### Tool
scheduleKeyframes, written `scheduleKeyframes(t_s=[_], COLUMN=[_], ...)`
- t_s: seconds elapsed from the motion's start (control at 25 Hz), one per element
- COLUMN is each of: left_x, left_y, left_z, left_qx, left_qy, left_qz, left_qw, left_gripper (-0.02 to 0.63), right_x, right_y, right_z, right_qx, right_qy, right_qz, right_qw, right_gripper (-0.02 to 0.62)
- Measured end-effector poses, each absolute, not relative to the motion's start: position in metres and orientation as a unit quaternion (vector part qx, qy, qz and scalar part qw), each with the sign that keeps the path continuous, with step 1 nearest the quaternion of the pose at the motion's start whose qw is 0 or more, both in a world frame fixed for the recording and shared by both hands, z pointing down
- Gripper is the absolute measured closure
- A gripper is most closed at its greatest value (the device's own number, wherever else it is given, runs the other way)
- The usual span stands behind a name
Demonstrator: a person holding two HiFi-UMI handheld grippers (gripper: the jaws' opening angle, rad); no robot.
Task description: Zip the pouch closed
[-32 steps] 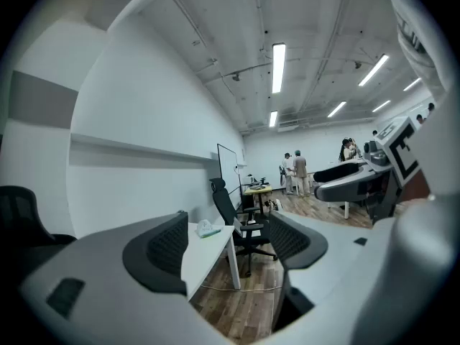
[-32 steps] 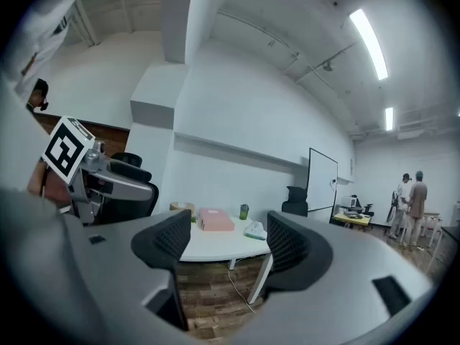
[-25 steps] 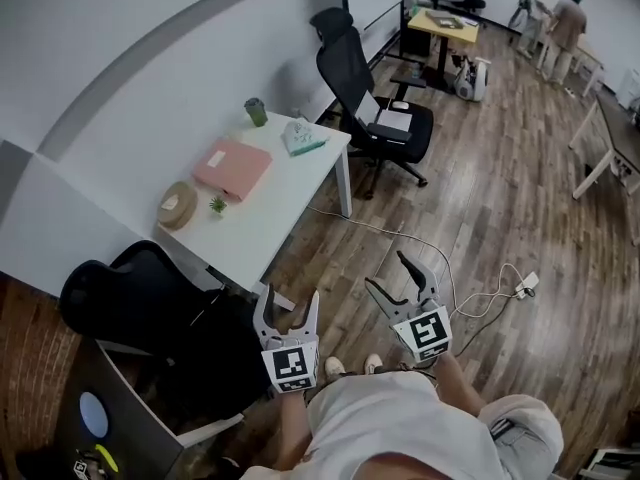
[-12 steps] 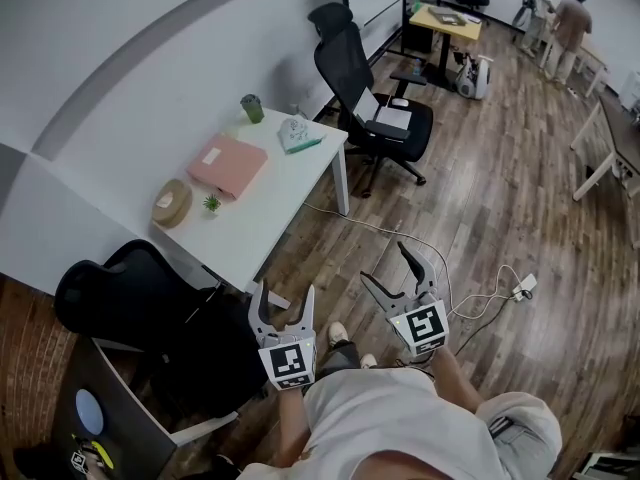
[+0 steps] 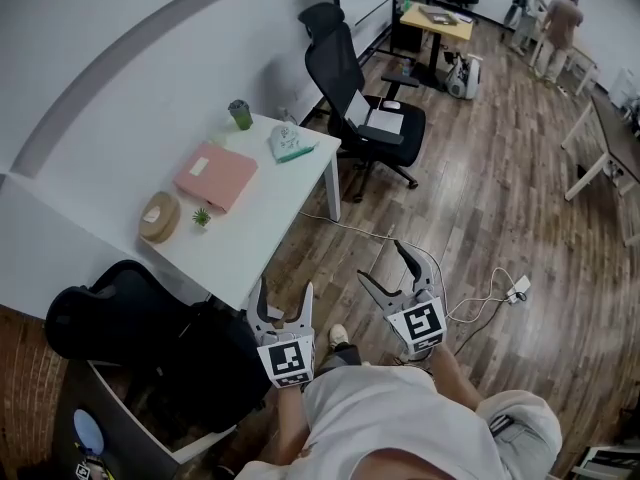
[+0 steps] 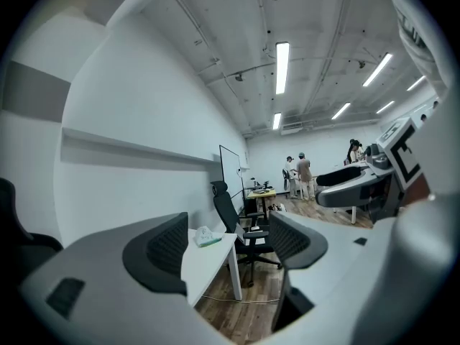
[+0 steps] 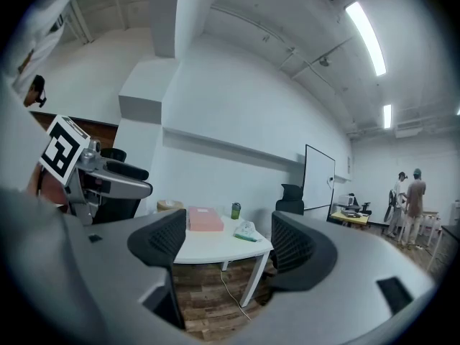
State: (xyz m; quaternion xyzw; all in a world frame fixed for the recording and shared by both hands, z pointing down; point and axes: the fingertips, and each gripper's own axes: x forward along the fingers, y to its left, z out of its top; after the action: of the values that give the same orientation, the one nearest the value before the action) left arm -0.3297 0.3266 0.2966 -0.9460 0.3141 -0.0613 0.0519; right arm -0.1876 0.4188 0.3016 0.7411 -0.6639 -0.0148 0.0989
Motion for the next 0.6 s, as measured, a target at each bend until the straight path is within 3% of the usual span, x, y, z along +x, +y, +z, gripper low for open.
scheduleKeyframes(t_s=[0.6], left_x=[-0.291], left_y=[0.217], left_z=[0.295], left_qx=[-0.951], left_qy=[0.295], left_qz=[-0.064], left_qw=[0.066], left_gripper=[0.255], right_x=[-0.149], right_y=[0.316], right_z=[0.308], right_qx=[0.752], right_qy=[-0.649], right_qz=[-0.006], right_qw=[0.112], right_gripper=[0.23])
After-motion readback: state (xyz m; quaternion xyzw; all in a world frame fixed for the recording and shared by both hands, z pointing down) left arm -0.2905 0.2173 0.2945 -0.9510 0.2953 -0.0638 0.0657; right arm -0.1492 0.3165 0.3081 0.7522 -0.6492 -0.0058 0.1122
